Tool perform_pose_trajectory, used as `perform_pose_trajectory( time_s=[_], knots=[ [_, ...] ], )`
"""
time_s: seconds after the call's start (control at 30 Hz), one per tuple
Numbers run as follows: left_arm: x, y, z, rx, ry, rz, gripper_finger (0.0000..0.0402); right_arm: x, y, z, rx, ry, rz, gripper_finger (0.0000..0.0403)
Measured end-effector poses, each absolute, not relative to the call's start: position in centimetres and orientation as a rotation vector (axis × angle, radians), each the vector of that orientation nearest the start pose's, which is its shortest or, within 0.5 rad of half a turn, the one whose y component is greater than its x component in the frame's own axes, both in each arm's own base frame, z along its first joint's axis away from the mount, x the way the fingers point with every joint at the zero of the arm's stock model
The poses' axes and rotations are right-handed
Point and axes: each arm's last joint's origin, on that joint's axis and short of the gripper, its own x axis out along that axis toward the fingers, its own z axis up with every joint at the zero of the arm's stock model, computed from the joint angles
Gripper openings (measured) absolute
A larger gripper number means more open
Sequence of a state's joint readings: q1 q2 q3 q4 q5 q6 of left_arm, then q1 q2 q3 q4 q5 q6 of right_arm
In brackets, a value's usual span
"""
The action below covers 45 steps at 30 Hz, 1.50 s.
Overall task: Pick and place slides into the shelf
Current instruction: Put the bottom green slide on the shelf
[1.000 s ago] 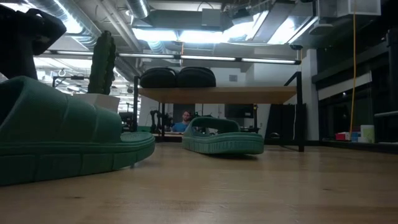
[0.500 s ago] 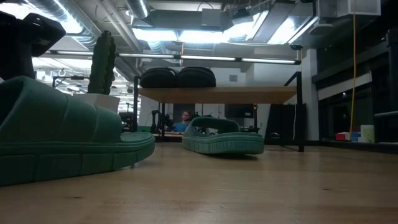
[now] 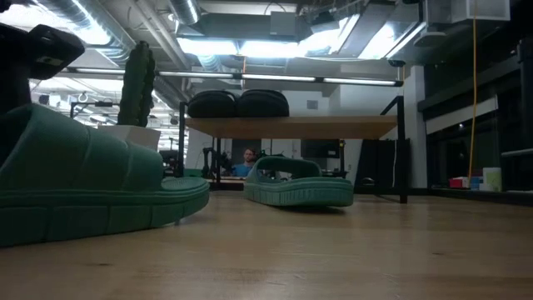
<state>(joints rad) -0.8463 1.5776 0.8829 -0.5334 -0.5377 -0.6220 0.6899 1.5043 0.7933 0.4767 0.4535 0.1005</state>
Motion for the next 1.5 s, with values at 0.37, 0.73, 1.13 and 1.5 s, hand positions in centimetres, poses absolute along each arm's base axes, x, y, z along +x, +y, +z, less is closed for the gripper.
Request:
perform_pose_trajectory(
  time_s=[0.37,0.73,1.13,1.5],
  knots=[
    [19.6,-20.0,17.0,0.210,0.959,0.033,0.0006,25.4,19.3,23.1,-0.027,0.209,0.225,0.0116],
    [19.8,-19.8,17.1,0.122,0.888,0.156,0.0002,25.4,19.3,23.1,-0.027,0.209,0.225,0.0116],
    [21.1,-20.8,22.7,0.197,0.811,0.245,0.0001,25.4,19.3,23.1,-0.027,0.208,0.225,0.0116],
    [22.5,-20.3,26.4,0.239,0.624,0.407,0.0000,25.4,19.3,23.2,-0.005,0.205,0.224,0.0116]
  ],
)
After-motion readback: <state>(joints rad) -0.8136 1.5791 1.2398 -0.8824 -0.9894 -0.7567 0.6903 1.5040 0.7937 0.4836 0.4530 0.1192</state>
